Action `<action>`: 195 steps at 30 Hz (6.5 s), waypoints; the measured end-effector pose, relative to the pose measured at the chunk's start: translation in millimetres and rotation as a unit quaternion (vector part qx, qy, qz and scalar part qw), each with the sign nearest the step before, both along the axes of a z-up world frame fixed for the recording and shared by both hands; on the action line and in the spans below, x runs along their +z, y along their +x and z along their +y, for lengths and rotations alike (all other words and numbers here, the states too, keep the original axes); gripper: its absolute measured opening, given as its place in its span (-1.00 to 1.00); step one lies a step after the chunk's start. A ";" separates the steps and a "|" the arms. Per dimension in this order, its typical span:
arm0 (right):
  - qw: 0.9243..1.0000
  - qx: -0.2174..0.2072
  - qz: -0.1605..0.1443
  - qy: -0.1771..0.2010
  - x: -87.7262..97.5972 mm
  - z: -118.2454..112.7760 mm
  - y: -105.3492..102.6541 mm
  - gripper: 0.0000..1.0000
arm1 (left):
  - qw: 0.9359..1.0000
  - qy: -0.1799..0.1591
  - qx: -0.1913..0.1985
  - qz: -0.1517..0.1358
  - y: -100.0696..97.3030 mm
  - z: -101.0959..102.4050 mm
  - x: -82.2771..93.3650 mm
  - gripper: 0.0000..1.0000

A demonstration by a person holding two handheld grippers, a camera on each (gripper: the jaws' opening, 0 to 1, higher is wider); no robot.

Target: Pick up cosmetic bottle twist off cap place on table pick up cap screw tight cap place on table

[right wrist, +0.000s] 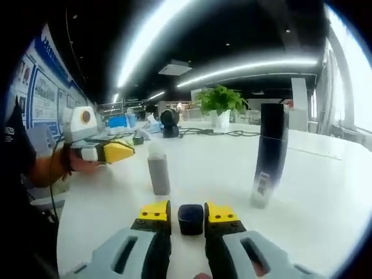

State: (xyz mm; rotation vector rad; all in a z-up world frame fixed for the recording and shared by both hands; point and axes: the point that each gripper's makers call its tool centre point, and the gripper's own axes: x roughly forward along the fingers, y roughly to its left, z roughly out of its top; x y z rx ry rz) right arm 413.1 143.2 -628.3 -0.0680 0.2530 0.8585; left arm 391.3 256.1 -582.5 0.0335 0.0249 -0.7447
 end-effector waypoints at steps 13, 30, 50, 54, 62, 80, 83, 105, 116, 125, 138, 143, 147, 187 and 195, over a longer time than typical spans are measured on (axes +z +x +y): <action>0.999 -0.018 -0.030 0.032 30.3 -4.4 -24.4 -0.72 | 1.000 -0.021 -0.012 0.014 -11.2 1.9 7.0 -1.00; 0.997 -0.039 -0.033 0.056 42.7 -21.6 -42.6 -0.93 | 1.000 -0.025 -0.010 -0.009 -27.7 4.5 26.1 -1.00; 0.996 -0.057 -0.045 0.055 50.6 -47.4 -62.1 -1.00 | 1.000 -0.013 -0.008 0.027 -42.7 4.1 12.0 -1.00; 0.996 -0.060 -0.057 0.045 49.8 -50.9 -66.6 -1.00 | 0.999 -0.020 -0.002 0.038 -44.6 7.8 7.8 -1.00; 0.995 -0.063 -0.055 0.044 44.1 -54.7 -75.4 -1.00 | 0.999 0.002 -0.010 0.034 -53.1 4.5 4.0 -1.00; 0.995 -0.066 -0.057 0.052 42.6 -58.9 -78.3 -1.00 | 0.998 -0.028 0.017 0.057 -49.0 9.9 2.4 -1.00; 0.995 -0.063 -0.054 0.053 41.8 -56.8 -76.6 -1.00 | 0.999 -0.008 0.006 0.039 -49.8 6.9 3.3 -1.00; 0.995 -0.055 -0.053 0.058 43.2 -48.4 -72.5 -1.00 | 0.999 0.008 0.037 0.033 -39.2 12.3 0.4 -1.00; 0.996 -0.051 -0.054 0.057 46.7 -45.4 -69.9 -1.00 | 0.999 -0.002 0.028 0.039 -24.1 6.6 2.4 -0.84; 0.996 -0.049 -0.054 0.059 48.4 -43.5 -65.3 -1.00 | 0.999 0.004 0.018 0.035 -11.9 -4.1 1.0 -0.79; 0.996 -0.045 -0.049 0.061 45.2 -40.0 -61.7 -1.00 | 0.999 0.021 0.015 0.038 5.3 -15.5 -14.6 -0.69; 0.996 -0.046 -0.046 0.062 42.9 -39.9 -61.4 -1.00 | 0.999 0.023 0.011 0.039 11.2 -23.4 -14.9 -0.68; 0.996 -0.047 -0.046 0.063 43.1 -40.6 -61.2 -1.00 | 0.999 0.028 0.008 0.039 14.8 -28.4 -18.9 -0.64; 0.996 -0.046 -0.034 0.072 33.2 -42.4 -59.2 -1.00 | 0.996 0.061 0.045 0.041 41.4 -42.8 -37.3 -0.82; 0.996 -0.049 -0.037 0.071 34.7 -46.0 -59.3 -1.00 | 0.996 0.058 0.046 0.049 41.2 -42.3 -39.3 -0.81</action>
